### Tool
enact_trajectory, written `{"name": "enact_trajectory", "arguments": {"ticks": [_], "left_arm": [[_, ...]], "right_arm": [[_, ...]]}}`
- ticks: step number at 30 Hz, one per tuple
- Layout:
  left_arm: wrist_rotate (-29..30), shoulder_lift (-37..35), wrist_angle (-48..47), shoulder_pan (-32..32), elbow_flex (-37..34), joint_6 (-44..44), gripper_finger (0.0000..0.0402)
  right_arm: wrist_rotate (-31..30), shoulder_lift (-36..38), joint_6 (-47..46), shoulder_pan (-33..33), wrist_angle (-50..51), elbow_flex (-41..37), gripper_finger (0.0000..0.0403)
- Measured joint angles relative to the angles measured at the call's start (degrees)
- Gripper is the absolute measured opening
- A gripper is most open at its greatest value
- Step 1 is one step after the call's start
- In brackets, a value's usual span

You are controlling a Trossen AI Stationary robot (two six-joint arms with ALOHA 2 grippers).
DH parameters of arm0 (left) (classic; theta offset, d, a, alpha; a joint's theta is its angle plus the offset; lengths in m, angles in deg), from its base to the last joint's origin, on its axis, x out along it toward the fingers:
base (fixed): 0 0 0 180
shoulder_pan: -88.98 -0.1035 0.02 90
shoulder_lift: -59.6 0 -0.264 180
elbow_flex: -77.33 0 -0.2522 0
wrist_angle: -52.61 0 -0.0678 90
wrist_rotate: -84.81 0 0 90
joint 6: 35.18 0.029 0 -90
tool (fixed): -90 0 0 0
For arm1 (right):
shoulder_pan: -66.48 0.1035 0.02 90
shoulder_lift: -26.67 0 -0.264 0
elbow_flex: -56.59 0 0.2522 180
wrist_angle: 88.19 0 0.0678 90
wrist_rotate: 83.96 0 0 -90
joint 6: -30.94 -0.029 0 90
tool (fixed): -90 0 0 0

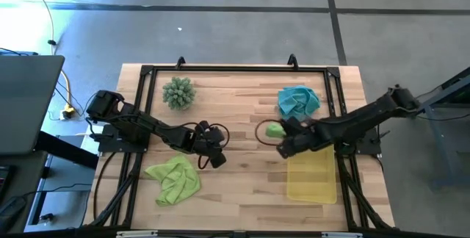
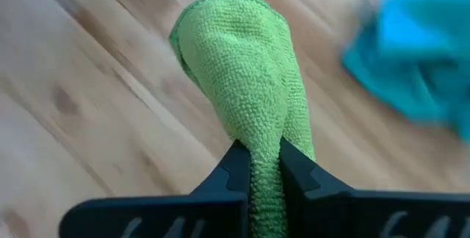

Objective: Roll microfiber towels into tight, uniform cylinder then place into a basket
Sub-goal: Put the green cloth into the bin

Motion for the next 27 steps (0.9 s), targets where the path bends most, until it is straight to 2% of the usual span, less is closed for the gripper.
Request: {"name": "enact_trajectory", "arguments": {"ticks": [5, 13, 18, 27], "left_arm": [[0.9, 0.0, -0.3, 0.0, 0.0, 0.3, 0.0129], [1.7, 0.0, -0.3, 0.0, 0.0, 1.5, 0.0129], [2.1, 0.0, -0.3, 0.0, 0.0, 1.5, 0.0129], [2.5, 0.0, -0.3, 0.0, 0.0, 1.5, 0.0129]], "right_arm": [[5.4, 1.8, -13.0, 5.5, 8.8, 0.0, 0.0005], [14.3, 1.7, -27.7, 14.1, 12.8, 0.0, 0.0005], [16.6, 1.7, -35.8, 18.7, 13.3, 0.0, 0.0005], [17.9, 1.6, -42.7, 22.9, 13.8, 0.1, 0.0005]]}}
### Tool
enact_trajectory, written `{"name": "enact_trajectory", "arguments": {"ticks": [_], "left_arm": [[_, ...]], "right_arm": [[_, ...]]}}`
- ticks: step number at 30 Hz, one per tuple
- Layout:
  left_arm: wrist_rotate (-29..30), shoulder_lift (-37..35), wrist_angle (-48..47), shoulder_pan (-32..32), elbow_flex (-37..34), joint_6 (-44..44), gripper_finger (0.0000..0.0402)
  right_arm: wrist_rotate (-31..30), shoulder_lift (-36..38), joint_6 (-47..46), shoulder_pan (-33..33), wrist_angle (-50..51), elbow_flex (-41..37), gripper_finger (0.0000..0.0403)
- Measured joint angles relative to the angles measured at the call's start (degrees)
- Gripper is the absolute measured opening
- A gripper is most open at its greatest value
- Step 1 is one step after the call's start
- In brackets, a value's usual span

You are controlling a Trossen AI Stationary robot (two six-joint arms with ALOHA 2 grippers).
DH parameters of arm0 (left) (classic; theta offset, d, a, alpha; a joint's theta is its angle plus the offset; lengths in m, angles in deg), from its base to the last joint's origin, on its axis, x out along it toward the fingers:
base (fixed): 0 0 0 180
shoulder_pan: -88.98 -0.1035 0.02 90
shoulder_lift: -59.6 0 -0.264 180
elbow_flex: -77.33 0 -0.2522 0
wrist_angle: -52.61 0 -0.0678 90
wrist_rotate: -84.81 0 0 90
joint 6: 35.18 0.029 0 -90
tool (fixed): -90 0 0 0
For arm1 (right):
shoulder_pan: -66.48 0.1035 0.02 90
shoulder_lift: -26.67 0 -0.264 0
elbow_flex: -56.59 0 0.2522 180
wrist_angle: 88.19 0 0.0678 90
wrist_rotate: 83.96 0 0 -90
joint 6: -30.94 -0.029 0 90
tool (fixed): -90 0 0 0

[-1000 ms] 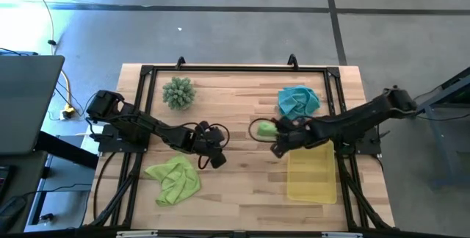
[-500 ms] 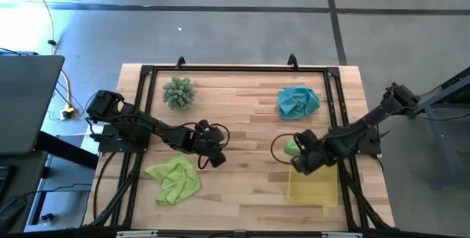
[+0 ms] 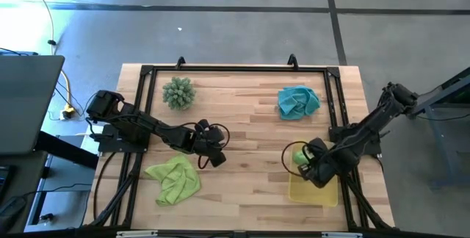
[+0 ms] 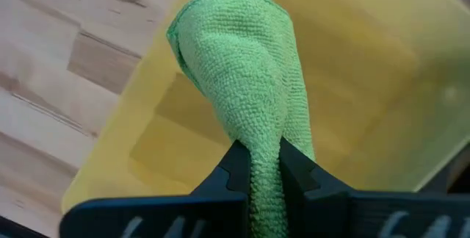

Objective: Roll microfiber towels into tight, uniform cylinder then place into a basket
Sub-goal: Put the green cloth into the bin

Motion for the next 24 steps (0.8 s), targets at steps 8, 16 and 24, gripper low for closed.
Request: {"name": "enact_trajectory", "arguments": {"ticks": [8, 16, 24], "left_arm": [[0.0, 0.0, 0.0, 0.0, 0.0, 0.0, 0.0129], [0.0, 0.0, 0.3, 0.0, 0.0, 0.0, 0.0129], [0.0, 0.0, 0.3, 0.0, 0.0, 0.0, 0.0129]], "right_arm": [[5.2, -6.1, -12.3, 3.0, 5.0, 0.0, 0.0005], [5.4, -14.8, -19.3, 2.0, 5.7, 0.1, 0.0017], [-3.4, -21.0, -19.6, -0.9, -3.0, 0.0, 0.0017]]}}
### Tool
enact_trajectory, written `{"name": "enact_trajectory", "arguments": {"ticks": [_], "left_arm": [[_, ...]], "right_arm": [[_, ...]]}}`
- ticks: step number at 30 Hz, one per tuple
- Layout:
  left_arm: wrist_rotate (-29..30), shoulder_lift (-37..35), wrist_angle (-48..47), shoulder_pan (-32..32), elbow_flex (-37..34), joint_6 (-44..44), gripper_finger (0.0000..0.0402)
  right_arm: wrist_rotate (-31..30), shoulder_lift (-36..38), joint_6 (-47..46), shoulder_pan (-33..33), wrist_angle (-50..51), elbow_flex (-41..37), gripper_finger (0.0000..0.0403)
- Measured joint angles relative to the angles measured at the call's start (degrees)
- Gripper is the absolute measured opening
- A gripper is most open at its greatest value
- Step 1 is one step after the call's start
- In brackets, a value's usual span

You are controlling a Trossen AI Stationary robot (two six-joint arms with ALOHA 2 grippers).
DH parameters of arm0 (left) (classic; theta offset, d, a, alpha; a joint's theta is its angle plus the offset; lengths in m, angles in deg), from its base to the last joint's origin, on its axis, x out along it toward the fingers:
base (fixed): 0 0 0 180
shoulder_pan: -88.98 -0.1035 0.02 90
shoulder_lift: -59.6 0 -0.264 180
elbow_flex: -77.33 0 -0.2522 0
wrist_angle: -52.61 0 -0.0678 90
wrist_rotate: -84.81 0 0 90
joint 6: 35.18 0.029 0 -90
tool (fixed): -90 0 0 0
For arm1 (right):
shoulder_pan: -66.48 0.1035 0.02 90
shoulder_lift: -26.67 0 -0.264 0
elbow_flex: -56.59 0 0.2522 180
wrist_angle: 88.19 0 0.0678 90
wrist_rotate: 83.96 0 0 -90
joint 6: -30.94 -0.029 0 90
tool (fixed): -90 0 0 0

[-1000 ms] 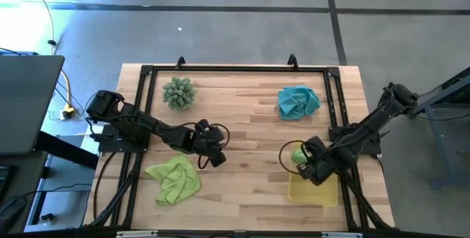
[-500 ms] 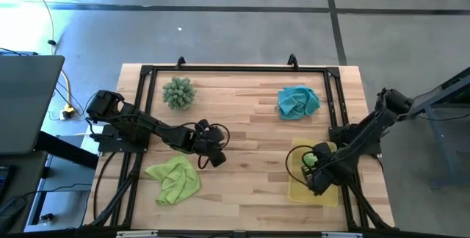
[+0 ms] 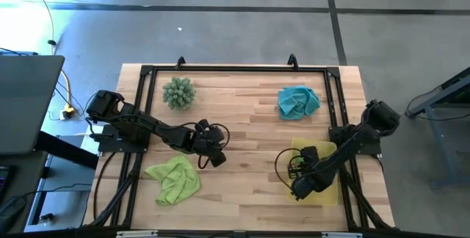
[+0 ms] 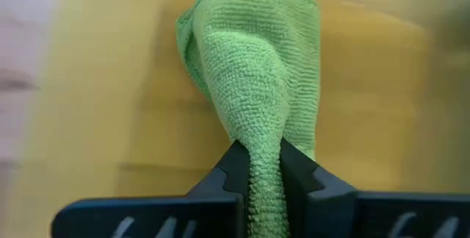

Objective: Roll microfiber towels into tight, uniform cylinder then place into a basket
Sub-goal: Put the green cloth into the bin

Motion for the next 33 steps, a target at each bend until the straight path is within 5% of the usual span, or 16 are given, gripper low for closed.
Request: {"name": "enact_trajectory", "arguments": {"ticks": [12, 23, 33], "left_arm": [[0.0, 0.0, 0.0, 0.0, 0.0, 0.0, 0.0129], [0.0, 0.0, 0.0, 0.0, 0.0, 0.0, 0.0129], [0.0, 0.0, 0.0, 0.0, 0.0, 0.0, 0.0129]], "right_arm": [[-14.2, -0.2, -3.6, -2.1, -4.4, 0.0, 0.0018], [-16.6, -4.7, -3.0, -2.2, -10.9, 0.0, 0.0022], [-14.7, -3.2, -2.2, -2.2, -11.1, 0.0, 0.0134]]}}
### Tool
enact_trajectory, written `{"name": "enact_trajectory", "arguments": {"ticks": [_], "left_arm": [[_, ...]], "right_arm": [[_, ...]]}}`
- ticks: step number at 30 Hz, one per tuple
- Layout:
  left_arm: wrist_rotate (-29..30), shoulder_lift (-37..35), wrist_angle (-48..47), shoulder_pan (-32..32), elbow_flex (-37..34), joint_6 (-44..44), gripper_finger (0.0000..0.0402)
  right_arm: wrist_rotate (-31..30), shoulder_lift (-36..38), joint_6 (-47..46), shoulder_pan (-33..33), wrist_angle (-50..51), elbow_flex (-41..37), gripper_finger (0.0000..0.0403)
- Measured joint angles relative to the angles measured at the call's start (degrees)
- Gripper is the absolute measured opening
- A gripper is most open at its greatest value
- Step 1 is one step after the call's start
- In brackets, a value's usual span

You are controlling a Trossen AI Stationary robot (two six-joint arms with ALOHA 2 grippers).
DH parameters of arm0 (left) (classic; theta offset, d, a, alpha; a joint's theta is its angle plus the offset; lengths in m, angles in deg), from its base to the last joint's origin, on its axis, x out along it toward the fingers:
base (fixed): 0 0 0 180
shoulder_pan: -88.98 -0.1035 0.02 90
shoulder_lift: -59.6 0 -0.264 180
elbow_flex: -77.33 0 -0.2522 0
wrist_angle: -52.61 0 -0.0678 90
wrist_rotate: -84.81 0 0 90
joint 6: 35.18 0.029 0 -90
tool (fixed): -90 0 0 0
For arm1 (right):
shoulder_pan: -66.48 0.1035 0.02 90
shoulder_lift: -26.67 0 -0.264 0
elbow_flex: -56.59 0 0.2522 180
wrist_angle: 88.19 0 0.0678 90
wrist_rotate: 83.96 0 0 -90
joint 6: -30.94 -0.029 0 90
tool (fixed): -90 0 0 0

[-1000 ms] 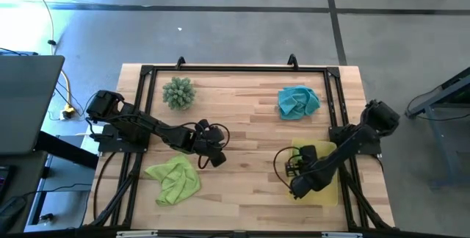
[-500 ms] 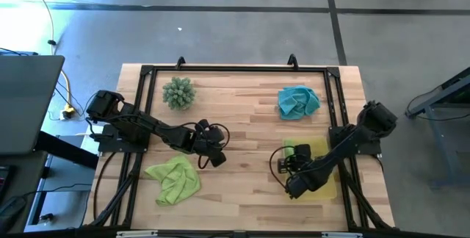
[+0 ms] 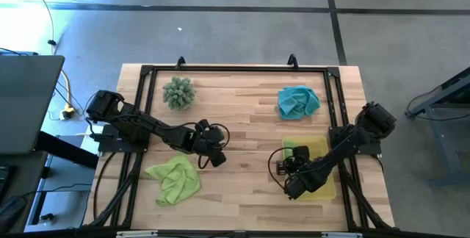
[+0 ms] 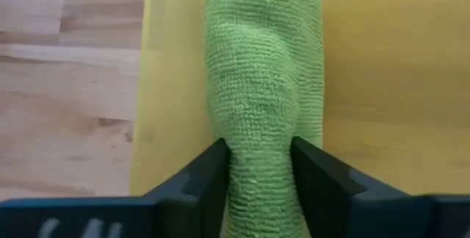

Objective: Roll microfiber towels into tight, uniform cylinder then place into a basket
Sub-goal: Put the green cloth into the bin, then fold the blue cloth

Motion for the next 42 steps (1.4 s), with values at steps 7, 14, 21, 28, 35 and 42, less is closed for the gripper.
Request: {"name": "enact_trajectory", "arguments": {"ticks": [7, 14, 21, 28, 35, 42], "left_arm": [[0.0, 0.0, 0.0, 0.0, 0.0, 0.0, 0.0129], [0.0, 0.0, 0.0, 0.0, 0.0, 0.0, 0.0129], [0.0, 0.0, 0.5, 0.0, 0.0, 0.0, 0.0129], [0.0, 0.0, 1.9, 0.0, 0.0, 0.0, 0.0129], [-0.9, 0.0, 4.6, 0.1, 0.0, -0.5, 0.0129], [-3.3, 0.0, 5.0, 0.5, 0.0, -0.6, 0.0129]], "right_arm": [[2.2, 7.0, 1.9, 0.0, 2.0, 0.0, 0.0187], [-3.6, 19.6, 12.6, -1.3, 10.9, 0.0, 0.0181], [-9.3, 25.5, 17.8, -11.3, 29.7, 0.0, 0.017], [-9.8, 25.5, 33.4, -28.8, 31.6, 0.0, 0.017], [-10.2, 25.1, 43.0, -45.7, 28.0, -0.1, 0.0169], [-12.3, 20.9, 57.0, -56.5, 18.0, -0.1, 0.0169]]}}
